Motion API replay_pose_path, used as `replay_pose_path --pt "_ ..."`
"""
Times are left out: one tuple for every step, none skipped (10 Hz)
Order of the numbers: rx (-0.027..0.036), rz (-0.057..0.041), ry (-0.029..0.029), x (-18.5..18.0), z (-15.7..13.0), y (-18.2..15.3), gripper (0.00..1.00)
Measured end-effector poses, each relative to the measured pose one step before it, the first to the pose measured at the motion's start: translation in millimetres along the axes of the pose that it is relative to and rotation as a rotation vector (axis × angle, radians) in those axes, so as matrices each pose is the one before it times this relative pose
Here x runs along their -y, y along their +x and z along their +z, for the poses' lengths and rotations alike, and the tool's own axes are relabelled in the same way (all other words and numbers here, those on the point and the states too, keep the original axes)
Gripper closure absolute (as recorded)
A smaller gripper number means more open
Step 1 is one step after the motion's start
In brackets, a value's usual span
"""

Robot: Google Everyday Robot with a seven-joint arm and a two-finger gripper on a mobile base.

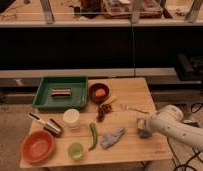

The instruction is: Wipe table surface with sponge

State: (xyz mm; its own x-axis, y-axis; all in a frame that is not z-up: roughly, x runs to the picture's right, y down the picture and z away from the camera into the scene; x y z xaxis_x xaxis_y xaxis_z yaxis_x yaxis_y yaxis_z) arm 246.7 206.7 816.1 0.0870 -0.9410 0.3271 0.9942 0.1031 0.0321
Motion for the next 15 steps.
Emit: replay_pose_path --pt "0.00627 -0.02070 0.01628 10.31 1.45 -2.99 0.69" --pt "0.00836 -0.02212 0.01360 8.51 -0.06 -4.82 0.69" --pt "0.01070 -0.02466 0.01249 9.88 -0.19 -5.82 0.69" --pt "0.01250 -0.02627 0.01208 10.90 -0.27 -6.56 0.69" --pt "0.01556 -0.02423 0.00884 6.45 -2.28 -11.99 0.69" --pt "0.00972 -0.01083 0.00553 3.49 -2.54 -10.07 0.69" --pt "0.00465 -0.00544 -0.00026 0.42 -2.26 -5.88 0.69" --pt "-0.00037 -0.00599 -0.00433 -1.16 -3.80 -4.52 0.69" --pt "0.00011 0.00499 -0.00814 -6.22 -4.73 -6.17 0.69" --pt "-0.00434 0.01093 -0.01231 -12.11 -7.55 -9.02 0.69" --pt "-0.00410 0.01508 -0.00678 -11.38 -6.67 -8.26 0.69" --pt "-0.00275 0.01777 -0.00621 -9.42 -4.31 -6.59 0.69" --pt "-0.00267 0.01156 -0.00405 -5.86 -1.50 -2.96 0.69" --pt "-0.00261 0.01697 -0.00811 -8.34 -0.43 -2.30 0.69" --pt "-0.00977 0.03133 -0.01818 -14.13 0.68 1.74 0.69"
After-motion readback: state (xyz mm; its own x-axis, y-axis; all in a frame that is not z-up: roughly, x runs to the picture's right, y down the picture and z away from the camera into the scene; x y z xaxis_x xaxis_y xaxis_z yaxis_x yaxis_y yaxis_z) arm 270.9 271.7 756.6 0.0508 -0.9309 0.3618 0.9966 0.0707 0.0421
